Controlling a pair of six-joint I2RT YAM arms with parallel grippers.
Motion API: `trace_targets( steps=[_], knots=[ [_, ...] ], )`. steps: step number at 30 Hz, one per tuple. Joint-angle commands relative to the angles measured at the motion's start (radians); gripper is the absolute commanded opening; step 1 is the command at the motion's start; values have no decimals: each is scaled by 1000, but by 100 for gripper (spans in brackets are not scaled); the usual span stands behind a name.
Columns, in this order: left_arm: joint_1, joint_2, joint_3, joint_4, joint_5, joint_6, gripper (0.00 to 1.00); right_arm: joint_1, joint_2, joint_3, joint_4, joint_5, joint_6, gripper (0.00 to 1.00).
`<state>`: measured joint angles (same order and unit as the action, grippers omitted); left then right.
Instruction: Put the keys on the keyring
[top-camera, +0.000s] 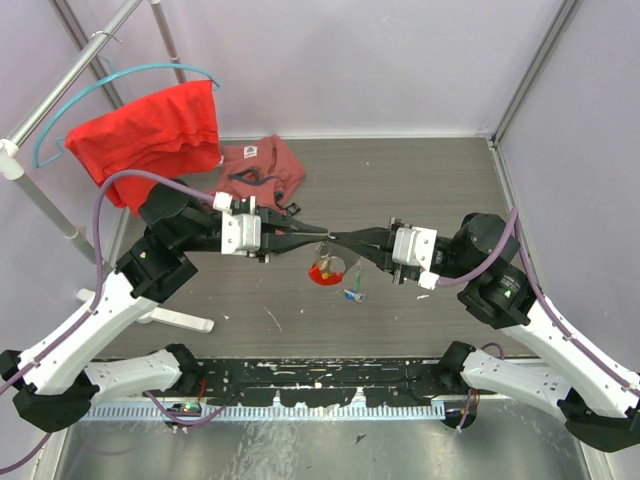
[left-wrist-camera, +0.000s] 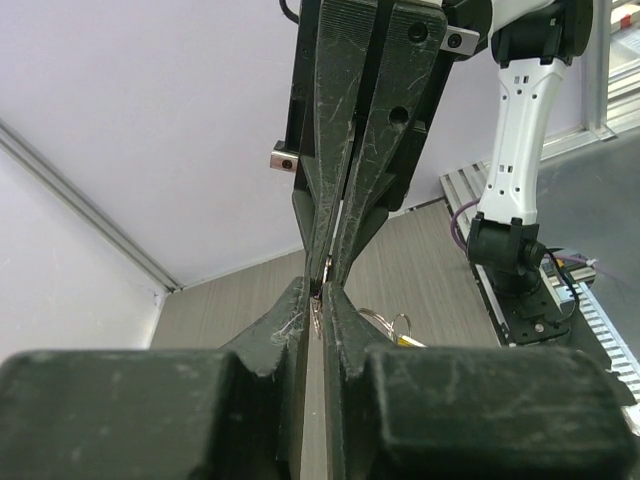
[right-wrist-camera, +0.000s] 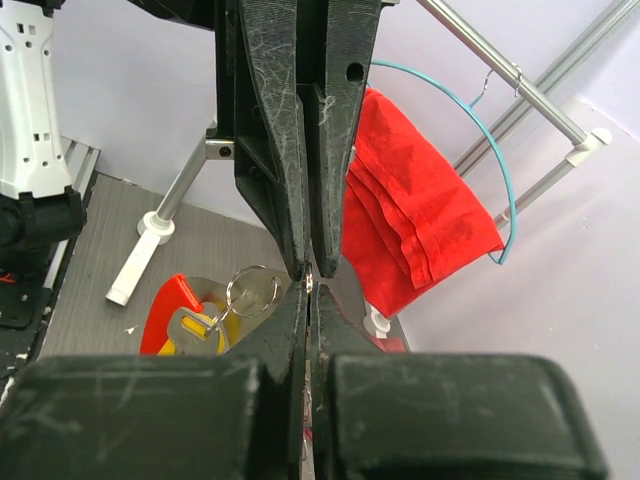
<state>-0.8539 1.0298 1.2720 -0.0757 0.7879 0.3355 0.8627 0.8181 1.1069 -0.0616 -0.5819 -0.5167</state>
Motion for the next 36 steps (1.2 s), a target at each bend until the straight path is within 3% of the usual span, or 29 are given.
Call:
trace_targets(
  steps=[1,15,18,29,36],
  knots=[
    [-1,19,42,-50,4,15,18,2,-5,55,53,-28,-5,1],
    [-2,73,106,-197,0,74,7,2,22,95,-32,-27,-54,1],
    [-2,87,122,-242,-14,98,0,2,30,106,-60,-22,-74,2],
    [-2,90,143,-306,-65,142,0,2,51,139,-177,45,-142,13],
    [-1,88,145,-305,-61,144,0,2,47,135,-199,71,-151,15]
  ],
)
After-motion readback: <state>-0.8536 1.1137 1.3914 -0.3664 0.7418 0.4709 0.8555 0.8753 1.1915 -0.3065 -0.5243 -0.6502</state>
